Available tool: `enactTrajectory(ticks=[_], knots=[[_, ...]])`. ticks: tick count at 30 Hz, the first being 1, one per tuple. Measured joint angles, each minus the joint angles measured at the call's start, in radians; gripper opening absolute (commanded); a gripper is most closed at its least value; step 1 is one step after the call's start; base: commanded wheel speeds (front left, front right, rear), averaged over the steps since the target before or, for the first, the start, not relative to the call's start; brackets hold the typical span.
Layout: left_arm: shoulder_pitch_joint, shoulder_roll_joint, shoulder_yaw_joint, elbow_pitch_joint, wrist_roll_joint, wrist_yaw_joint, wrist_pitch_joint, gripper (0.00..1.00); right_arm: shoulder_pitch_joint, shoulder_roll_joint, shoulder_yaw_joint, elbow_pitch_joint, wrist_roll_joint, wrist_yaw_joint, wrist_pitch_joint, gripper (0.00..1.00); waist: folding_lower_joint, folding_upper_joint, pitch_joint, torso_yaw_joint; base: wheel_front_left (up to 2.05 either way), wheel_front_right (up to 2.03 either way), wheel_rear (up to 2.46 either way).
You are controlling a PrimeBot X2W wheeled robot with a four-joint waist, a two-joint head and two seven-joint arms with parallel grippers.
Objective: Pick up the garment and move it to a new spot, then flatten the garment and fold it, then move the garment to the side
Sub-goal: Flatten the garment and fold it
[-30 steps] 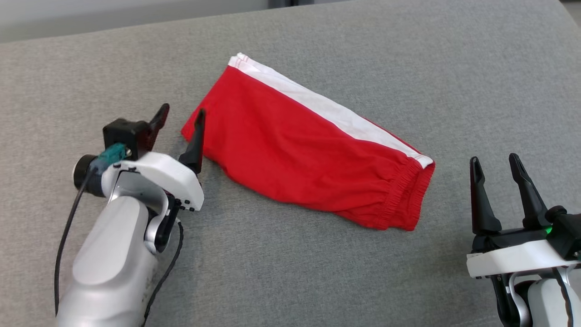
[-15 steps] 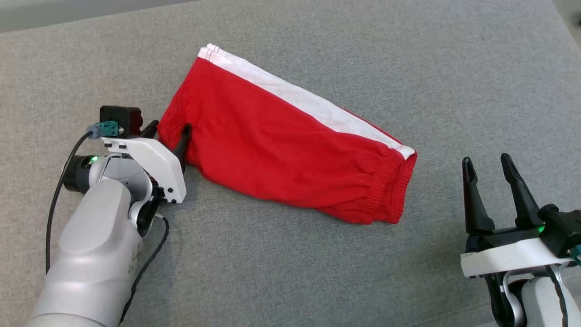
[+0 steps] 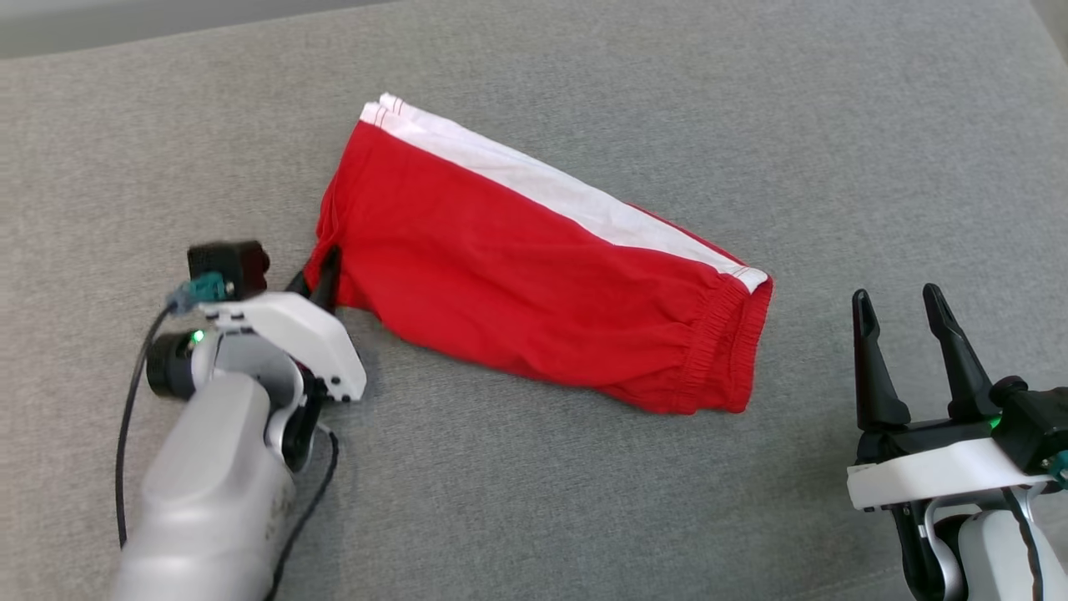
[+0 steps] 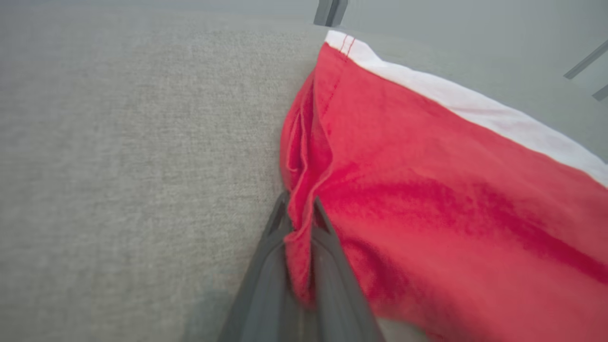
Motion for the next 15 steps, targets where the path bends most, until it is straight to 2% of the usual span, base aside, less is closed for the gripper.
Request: enactTrajectory(ticks=[7,15], knots=[[0.195,-0.020,0.051,-0.153,-0.062,0.038,-0.100,0.00,0.008,-0.002,0.006,0.016,-0.004,0.000,0.000,1.00,0.0000,0.0000,-0.027,0.044,0.00,0.00,0.00],[0.476,-0.030,0.033,-0.405,-0.072,0.116,-0.095,0.00,0.046,-0.011,-0.006,0.036,-0.010,0.000,0.001,1.00,0.0000,0.0000,-0.084,0.100,0.00,0.00,0.00]])
